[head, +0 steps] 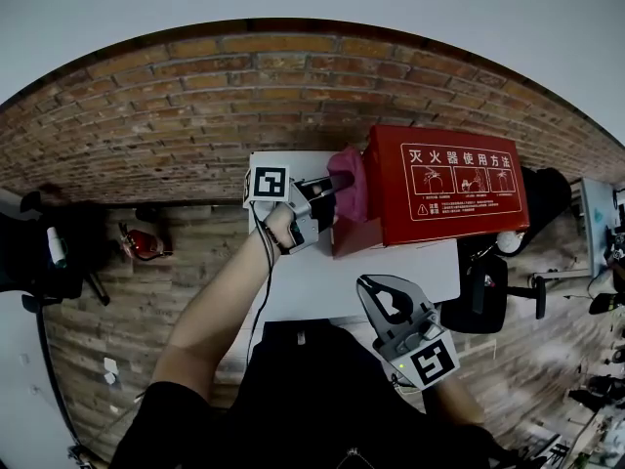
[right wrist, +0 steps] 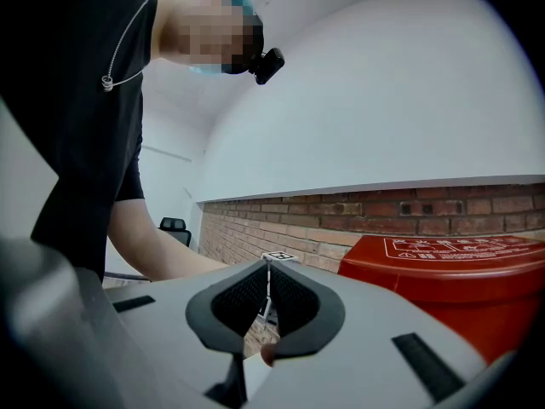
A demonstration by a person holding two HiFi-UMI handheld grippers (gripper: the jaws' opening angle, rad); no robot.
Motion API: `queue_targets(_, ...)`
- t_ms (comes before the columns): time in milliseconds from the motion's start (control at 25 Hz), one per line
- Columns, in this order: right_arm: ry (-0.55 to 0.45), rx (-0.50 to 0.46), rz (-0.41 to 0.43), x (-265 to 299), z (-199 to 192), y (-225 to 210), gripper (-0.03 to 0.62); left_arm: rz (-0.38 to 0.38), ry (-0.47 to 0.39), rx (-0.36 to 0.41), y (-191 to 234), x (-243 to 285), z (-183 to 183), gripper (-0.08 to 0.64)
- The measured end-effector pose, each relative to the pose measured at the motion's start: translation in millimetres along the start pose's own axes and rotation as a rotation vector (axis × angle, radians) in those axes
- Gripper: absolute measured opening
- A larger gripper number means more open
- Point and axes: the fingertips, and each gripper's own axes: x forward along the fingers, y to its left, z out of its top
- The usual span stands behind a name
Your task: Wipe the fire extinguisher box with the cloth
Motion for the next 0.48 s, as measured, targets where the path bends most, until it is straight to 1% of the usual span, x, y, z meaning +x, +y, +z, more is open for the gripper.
queue_targets(160, 0.021, 0.001, -0.010, 3.5, -4.1, -0.6, 0.026, -0.004, 0.002, -0.025, 10.4, -0.6, 0.6, 0.083)
queue_targets(480, 0.047, -0.004, -0.018, 11.0, -11.0, -1.9, 0.026, 0.007, 0.017, -0.045, 33.3, -2.4, 1.2, 0.083)
